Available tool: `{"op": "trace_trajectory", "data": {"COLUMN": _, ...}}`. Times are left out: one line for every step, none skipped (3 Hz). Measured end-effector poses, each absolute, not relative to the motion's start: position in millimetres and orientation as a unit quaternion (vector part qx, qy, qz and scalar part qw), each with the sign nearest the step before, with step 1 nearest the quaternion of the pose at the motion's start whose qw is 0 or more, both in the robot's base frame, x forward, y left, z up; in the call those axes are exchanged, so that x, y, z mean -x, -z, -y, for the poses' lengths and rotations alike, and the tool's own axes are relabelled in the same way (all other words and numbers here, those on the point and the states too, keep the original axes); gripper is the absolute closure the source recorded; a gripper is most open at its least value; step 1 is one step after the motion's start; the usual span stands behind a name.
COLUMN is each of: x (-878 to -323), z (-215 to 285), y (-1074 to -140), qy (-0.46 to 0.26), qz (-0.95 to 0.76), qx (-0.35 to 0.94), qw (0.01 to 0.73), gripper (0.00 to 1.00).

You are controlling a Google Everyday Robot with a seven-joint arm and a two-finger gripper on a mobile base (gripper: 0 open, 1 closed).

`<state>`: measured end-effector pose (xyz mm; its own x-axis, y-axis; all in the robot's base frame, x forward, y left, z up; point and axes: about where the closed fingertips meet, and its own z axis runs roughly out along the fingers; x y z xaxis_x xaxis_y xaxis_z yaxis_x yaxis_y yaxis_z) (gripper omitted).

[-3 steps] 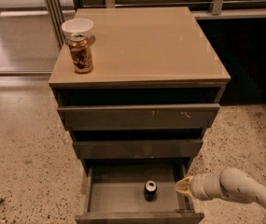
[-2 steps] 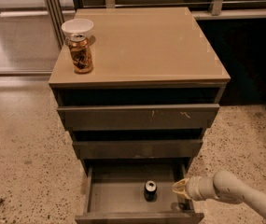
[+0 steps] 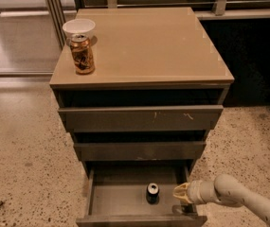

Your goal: Pick pepsi can from bottom drawer and place on counter

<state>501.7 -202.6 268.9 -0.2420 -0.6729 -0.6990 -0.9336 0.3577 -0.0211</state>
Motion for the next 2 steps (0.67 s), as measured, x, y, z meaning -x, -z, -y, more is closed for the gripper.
{"op": "trace_trajectory", "data": {"x": -505, "z": 190, "y": -249, "qy": -0.219, "qz": -0.744, "qx": 0.544, "qw": 0.319, "gripper": 0.58}}
{"op": "trace_trajectory", "data": {"x": -510, "z": 177, "y": -231, "qy": -0.232, "qz": -0.728, "qx": 0.558, "qw": 0.325, "gripper": 0.48}}
